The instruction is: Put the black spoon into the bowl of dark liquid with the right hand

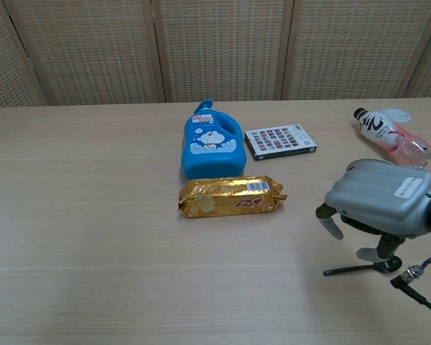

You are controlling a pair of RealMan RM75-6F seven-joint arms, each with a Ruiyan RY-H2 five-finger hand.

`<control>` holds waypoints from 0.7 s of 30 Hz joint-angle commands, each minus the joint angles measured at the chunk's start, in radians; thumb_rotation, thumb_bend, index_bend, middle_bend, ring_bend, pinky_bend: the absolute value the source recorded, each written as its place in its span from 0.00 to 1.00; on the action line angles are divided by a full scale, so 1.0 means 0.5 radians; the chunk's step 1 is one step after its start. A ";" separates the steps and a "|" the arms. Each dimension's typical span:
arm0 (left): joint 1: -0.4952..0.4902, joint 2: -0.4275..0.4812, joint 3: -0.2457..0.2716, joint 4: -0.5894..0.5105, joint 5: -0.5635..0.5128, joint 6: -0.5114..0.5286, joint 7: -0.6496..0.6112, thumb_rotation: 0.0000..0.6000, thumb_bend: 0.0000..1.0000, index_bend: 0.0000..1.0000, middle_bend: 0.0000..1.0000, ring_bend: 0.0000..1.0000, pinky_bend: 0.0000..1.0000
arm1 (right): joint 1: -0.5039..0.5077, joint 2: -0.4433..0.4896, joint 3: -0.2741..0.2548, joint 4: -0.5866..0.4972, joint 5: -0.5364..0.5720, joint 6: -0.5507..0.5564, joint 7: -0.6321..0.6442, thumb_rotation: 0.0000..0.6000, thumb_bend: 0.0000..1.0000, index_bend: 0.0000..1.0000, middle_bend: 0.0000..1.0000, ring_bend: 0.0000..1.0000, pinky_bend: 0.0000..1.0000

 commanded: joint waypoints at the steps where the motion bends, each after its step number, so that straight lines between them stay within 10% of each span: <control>1: 0.001 0.003 -0.003 0.004 -0.005 0.004 -0.002 1.00 0.42 0.00 0.00 0.00 0.00 | 0.032 -0.043 -0.013 0.039 0.044 -0.006 -0.034 1.00 0.42 0.55 0.91 0.91 1.00; 21: 0.005 -0.006 0.013 0.030 -0.013 0.003 -0.022 1.00 0.42 0.00 0.00 0.00 0.00 | 0.160 -0.205 -0.115 0.234 0.237 -0.025 -0.108 1.00 0.43 0.56 0.91 0.92 1.00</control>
